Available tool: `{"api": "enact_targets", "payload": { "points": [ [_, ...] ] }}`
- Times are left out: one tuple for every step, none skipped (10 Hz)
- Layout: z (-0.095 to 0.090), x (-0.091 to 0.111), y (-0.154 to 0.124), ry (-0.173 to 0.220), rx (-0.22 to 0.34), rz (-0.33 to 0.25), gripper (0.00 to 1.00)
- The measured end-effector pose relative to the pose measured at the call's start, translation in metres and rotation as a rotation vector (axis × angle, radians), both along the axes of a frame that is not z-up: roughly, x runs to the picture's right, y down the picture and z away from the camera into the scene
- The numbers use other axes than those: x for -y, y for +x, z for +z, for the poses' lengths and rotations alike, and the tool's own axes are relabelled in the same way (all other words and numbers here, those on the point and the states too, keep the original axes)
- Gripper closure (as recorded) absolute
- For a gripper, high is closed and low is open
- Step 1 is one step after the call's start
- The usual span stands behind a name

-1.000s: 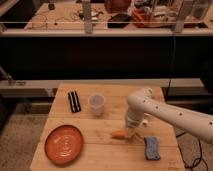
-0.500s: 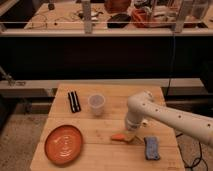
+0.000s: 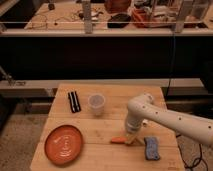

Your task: Drag the pepper across the table

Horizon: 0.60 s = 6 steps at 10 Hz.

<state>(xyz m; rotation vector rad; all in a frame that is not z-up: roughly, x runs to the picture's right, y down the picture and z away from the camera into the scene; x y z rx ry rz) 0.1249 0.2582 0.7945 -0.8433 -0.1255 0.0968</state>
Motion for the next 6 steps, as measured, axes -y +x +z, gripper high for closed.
{"api": "enact_targets", "payload": {
  "points": [
    [-0.001,-0.001,0.001,0.000,0.003,0.000,1.00],
    [-0.003,-0.003,0.003,-0.001,0.003,-0.001,1.00],
    [-0.004,-0.005,0.006,-0.003,0.003,-0.003,1.00],
    [-0.006,-0.007,0.009,-0.006,0.002,-0.005,1.00],
    [-0.008,-0.009,0.012,-0.009,0.001,-0.006,1.00],
    [-0.010,-0.011,0.014,-0.011,0.000,-0.007,1.00]
  ]
}}
